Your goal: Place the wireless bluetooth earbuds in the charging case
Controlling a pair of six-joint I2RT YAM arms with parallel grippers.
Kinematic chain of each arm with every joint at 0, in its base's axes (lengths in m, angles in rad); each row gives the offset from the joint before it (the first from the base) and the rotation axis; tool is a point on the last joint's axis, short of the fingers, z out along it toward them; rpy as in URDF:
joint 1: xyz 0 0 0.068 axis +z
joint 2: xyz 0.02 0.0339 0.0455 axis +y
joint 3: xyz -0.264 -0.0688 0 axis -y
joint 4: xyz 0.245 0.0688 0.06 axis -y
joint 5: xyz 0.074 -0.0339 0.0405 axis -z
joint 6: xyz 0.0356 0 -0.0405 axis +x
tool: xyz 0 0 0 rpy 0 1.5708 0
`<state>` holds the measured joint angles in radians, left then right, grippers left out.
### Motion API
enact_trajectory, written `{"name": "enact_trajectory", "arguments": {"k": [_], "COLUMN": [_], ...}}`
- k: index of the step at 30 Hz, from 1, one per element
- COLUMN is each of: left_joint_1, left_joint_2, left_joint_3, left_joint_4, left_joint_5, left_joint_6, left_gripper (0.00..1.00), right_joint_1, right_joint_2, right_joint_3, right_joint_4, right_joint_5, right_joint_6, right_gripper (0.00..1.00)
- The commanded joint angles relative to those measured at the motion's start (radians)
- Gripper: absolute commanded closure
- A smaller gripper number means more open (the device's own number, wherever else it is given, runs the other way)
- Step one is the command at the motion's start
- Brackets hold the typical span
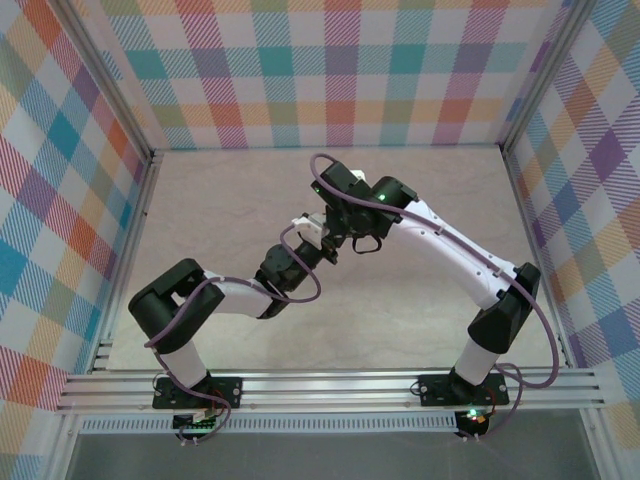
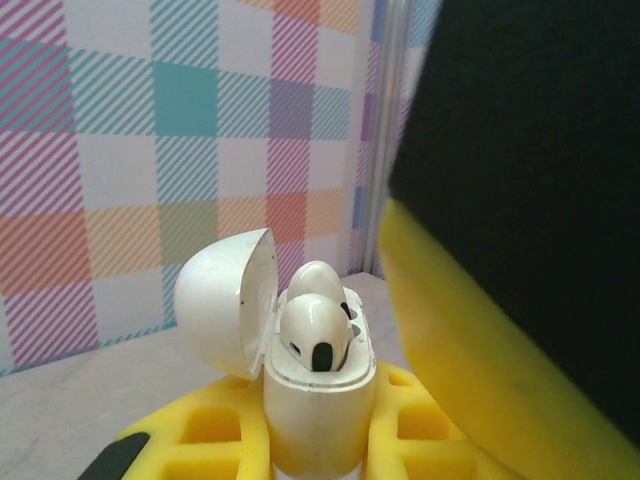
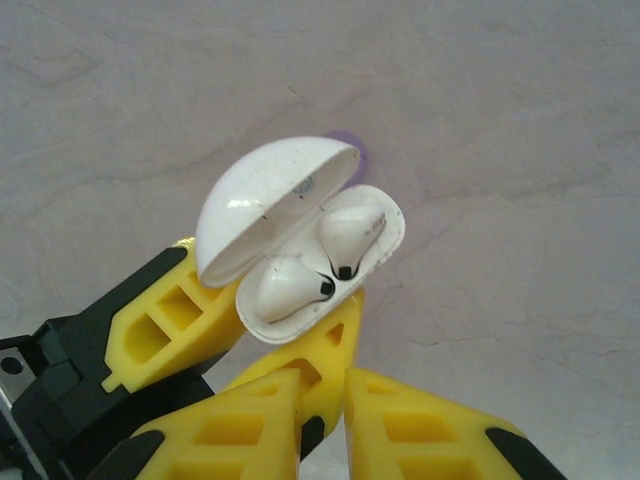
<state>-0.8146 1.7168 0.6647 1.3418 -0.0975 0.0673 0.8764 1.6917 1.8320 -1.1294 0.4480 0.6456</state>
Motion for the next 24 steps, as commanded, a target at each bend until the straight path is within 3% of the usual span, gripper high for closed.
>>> {"name": "enact_trajectory", "arguments": {"k": [1, 4, 7, 17, 19, 24], "left_joint_1": [0.006, 0.006, 0.006, 0.021, 0.047, 0.151], "left_joint_2": [0.012, 0.016, 0.020, 0.011, -0.001, -0.049], "left_joint_3": [0.032, 0.038, 0.038, 0.030, 0.023, 0.018], "left_joint_4": [0.072, 0.073, 0.074, 0.055, 0.044, -0.009], "left_joint_5": [0.068, 0.079, 0.083, 0.116, 0.174, 0.477], "left_joint_6": [0.000, 0.002, 0.002, -0.034, -0.068, -0.173], "left_gripper": [1.00, 1.00, 1.00, 1.00, 1.00, 1.00], "right_joint_1": [-0.004, -0.008, -0.019, -0.077, -0.118, -0.300], "right_joint_2": [-0.033, -0.041, -0.062, -0.095, -0.124, -0.170], "right_joint_3": [0.038, 0.037, 0.041, 0.125, 0.124, 0.085], "right_joint_4": [-0.044, -0.041, -0.022, -0.046, -0.027, 0.061], "right_joint_5": [0.010, 0.003, -0.021, -0.146, -0.210, -0.517], "right_joint_6": [-0.015, -0.013, -0.014, -0.020, -0.041, -0.150], "right_gripper": [0.80, 0.79, 0.67, 0.62, 0.61, 0.60]}}
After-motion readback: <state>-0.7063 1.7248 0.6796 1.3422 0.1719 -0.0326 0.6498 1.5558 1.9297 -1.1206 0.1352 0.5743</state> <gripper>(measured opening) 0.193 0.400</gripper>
